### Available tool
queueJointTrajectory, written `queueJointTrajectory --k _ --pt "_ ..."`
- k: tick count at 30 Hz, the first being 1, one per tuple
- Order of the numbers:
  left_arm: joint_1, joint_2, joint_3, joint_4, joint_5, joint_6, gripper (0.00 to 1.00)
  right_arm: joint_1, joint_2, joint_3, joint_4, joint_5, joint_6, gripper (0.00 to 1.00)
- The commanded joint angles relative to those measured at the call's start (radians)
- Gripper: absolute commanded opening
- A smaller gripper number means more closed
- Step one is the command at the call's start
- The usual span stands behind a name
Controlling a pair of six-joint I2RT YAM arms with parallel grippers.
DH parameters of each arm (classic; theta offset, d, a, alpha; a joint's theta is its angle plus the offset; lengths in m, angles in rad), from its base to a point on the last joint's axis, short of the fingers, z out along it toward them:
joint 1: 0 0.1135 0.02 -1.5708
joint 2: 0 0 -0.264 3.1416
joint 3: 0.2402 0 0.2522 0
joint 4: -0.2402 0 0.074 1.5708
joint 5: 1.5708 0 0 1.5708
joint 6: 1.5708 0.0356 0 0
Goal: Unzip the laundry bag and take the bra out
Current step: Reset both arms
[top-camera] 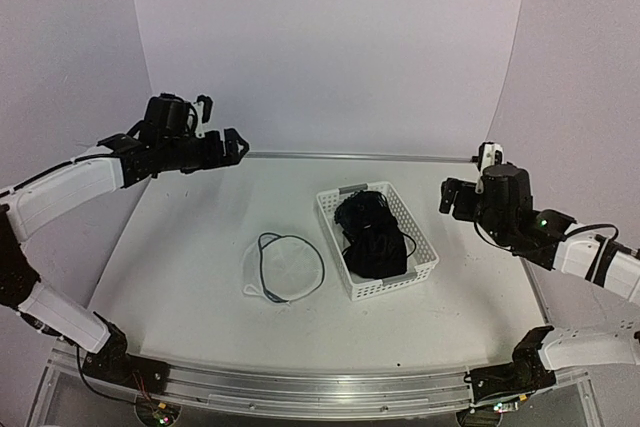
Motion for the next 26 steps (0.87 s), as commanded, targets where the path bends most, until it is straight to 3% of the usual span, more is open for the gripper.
queueJointTrajectory --k 1,7,15,26 --pt "0.003 -0.173 -0.045 -0.035 -0.175 0.059 0.99 -0.002 -0.033 0.011 -0.124 0.151 0.134 0.98" --pt "0.003 -0.338 -0.181 -0.035 -0.209 0.067 0.99 -0.001 -0.07 0.027 -0.221 0.125 0.121 0.98" --pt "0.003 -0.509 -0.345 -0.036 -0.276 0.015 0.99 -0.002 -0.088 0.026 -0.229 0.141 0.095 0.98" --pt "0.003 -0.603 -0.447 -0.035 -0.298 -0.027 1.0 -0.002 -0.133 0.009 -0.206 0.105 0.068 0.98"
